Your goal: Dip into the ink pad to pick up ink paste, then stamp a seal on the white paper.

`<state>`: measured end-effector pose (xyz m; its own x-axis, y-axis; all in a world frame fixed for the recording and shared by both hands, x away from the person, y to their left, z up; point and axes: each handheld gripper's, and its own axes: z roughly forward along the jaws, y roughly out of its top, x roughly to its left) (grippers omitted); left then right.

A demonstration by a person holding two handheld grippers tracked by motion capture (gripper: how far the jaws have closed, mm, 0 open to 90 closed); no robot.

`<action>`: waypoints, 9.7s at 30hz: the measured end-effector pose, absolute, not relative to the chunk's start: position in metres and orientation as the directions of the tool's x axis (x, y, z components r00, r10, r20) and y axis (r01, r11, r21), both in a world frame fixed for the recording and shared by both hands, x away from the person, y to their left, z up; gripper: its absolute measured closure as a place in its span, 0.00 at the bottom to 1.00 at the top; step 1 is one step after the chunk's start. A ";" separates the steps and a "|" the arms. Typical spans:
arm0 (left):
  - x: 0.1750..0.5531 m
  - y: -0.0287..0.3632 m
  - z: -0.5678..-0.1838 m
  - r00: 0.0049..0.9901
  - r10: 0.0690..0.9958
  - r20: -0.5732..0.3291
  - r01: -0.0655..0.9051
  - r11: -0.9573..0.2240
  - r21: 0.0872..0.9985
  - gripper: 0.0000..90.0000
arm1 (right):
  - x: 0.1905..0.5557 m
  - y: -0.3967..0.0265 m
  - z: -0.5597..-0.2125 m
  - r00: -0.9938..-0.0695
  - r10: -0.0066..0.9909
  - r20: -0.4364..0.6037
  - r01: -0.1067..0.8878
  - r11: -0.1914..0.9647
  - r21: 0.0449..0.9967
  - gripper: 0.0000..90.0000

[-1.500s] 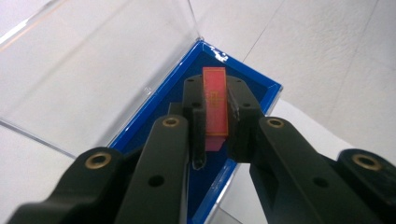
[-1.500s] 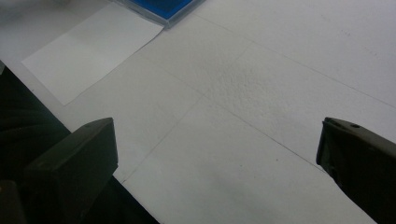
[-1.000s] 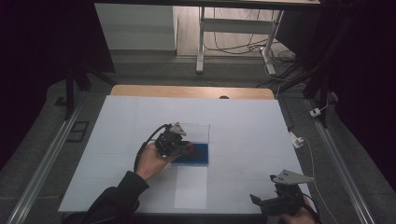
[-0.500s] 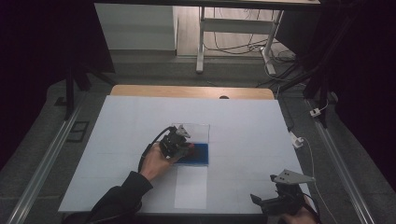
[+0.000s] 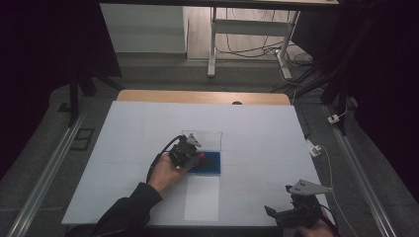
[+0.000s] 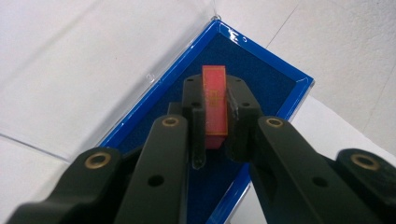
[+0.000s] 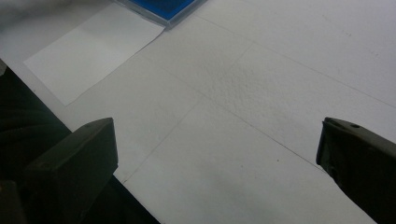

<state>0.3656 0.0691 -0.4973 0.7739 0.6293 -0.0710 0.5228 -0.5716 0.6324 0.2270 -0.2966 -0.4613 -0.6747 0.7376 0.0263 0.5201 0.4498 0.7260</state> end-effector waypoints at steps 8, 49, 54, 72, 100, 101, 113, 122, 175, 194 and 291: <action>0.369 0.076 -0.501 0.764 0.632 -0.134 0.553 -0.532 0.641 0.90 | 0.227 -0.296 -0.462 -0.676 0.736 0.023 0.523 0.458 0.719 0.00; 0.364 0.079 -0.475 0.794 0.607 -0.032 0.471 -0.581 0.663 0.89 | 0.226 -0.294 -0.462 -0.685 0.728 0.010 0.515 0.476 0.713 0.00; 0.369 0.087 -0.478 0.784 0.617 -0.064 0.499 -0.566 0.656 0.89 | 0.226 -0.294 -0.462 -0.685 0.728 0.010 0.516 0.476 0.712 0.00; 0.375 0.084 -0.496 0.772 0.626 -0.109 0.545 -0.564 0.620 0.89 | 0.226 -0.294 -0.462 -0.685 0.728 0.012 0.516 0.475 0.713 0.00; 0.366 0.073 -0.497 0.759 0.650 -0.025 0.526 -0.591 0.611 0.90 | 0.227 -0.292 -0.463 -0.686 0.728 0.006 0.522 0.486 0.701 0.00; 0.368 0.075 -0.497 0.758 0.650 -0.046 0.536 -0.582 0.611 0.90 | 0.227 -0.292 -0.463 -0.686 0.728 0.005 0.522 0.487 0.701 0.00; 0.371 0.081 -0.501 0.751 0.652 -0.100 0.556 -0.544 0.628 0.90 | 0.227 -0.292 -0.463 -0.686 0.728 0.005 0.523 0.487 0.699 0.00; 0.370 0.079 -0.500 0.759 0.648 -0.071 0.539 -0.562 0.628 0.89 | 0.227 -0.292 -0.463 -0.686 0.728 0.006 0.523 0.487 0.700 0.00; 0.330 0.106 -0.458 0.795 0.590 -0.144 0.495 -0.494 0.715 0.89 | 0.227 -0.297 -0.462 -0.677 0.735 0.035 0.527 0.451 0.721 0.00; 0.293 0.105 -0.451 0.822 0.550 -0.145 0.469 -0.512 0.720 0.89 | 0.227 -0.297 -0.462 -0.679 0.733 0.035 0.524 0.451 0.723 0.00; 0.285 0.067 -0.516 0.842 0.497 -0.211 0.505 -0.589 0.631 0.89 | 0.227 -0.296 -0.462 -0.686 0.727 0.032 0.524 0.463 0.715 0.00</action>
<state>0.2853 0.0670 -0.5157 0.8421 0.4966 -0.2107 0.5051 -0.5888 0.6311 0.2275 -0.2956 -0.4621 -0.6859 0.7270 0.0319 0.5237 0.4627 0.7153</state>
